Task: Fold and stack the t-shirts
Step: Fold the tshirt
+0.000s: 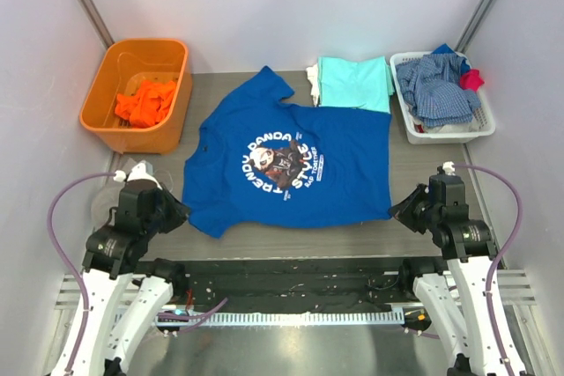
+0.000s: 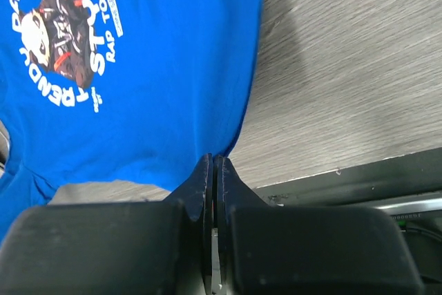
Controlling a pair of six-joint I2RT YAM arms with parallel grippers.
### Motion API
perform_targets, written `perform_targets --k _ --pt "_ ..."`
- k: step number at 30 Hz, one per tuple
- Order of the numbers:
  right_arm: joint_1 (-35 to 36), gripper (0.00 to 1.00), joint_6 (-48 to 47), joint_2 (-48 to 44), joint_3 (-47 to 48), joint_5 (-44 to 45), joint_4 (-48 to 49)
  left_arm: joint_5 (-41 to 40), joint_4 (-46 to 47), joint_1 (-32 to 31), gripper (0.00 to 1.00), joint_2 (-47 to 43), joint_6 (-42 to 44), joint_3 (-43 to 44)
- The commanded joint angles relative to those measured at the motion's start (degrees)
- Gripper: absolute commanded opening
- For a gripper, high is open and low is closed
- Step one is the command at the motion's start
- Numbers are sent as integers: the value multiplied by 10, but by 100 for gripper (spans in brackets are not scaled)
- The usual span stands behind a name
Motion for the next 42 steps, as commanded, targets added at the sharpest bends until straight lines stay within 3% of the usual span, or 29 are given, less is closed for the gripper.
perform_targets --k 1,11,19,26,42 --pt "0 1 19 1 7 5 11 -12 12 -1 0 12 -17 13" --pt "0 1 75 82 -28 82 149 -69 150 0 0 182 10 42" --pt "0 1 85 144 -18 155 157 -129 195 9 0 267 36 81" --pt "0 1 91 163 -24 189 162 -133 250 19 0 323 28 93" --pt "0 1 100 216 -52 195 209 -134 317 21 0 475 50 206"
